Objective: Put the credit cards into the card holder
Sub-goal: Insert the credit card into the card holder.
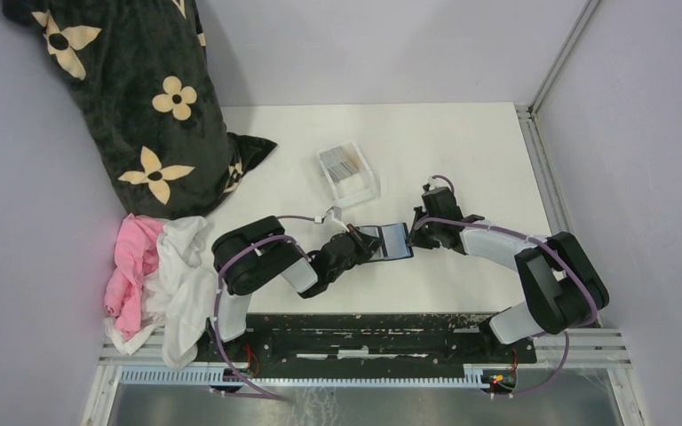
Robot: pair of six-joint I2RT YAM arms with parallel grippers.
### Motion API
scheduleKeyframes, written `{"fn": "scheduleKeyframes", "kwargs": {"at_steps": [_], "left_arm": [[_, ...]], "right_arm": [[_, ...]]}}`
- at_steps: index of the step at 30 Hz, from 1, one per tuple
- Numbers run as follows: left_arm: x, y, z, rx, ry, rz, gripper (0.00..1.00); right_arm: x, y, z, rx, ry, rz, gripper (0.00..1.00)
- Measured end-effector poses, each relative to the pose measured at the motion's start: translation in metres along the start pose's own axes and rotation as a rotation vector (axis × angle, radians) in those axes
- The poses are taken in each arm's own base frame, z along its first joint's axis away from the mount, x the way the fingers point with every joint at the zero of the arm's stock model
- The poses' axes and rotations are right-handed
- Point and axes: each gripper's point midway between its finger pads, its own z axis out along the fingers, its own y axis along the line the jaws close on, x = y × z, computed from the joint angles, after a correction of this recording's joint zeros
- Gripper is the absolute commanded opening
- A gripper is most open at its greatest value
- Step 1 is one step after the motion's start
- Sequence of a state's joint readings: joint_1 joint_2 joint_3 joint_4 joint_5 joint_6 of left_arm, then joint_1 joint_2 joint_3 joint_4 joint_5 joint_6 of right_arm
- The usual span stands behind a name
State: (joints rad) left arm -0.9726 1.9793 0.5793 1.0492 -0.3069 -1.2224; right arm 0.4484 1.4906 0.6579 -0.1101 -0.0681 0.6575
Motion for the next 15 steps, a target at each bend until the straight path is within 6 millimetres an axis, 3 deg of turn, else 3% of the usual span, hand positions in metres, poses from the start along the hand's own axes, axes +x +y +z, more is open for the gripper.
{"fn": "scheduleKeyframes", "kwargs": {"at_steps": [3, 15], "left_arm": [[0.000, -0.002, 0.004, 0.002, -0.004, -0.001, 0.22], [0.002, -0.012, 0.012, 0.012, -0.006, -0.001, 0.41]], "right_arm": [[-0.001, 0.000, 0.000, 0.000, -0.002, 0.003, 0.09], [-0.003, 0.003, 0.000, -0.014, -0.008, 0.008, 0.33]]}}
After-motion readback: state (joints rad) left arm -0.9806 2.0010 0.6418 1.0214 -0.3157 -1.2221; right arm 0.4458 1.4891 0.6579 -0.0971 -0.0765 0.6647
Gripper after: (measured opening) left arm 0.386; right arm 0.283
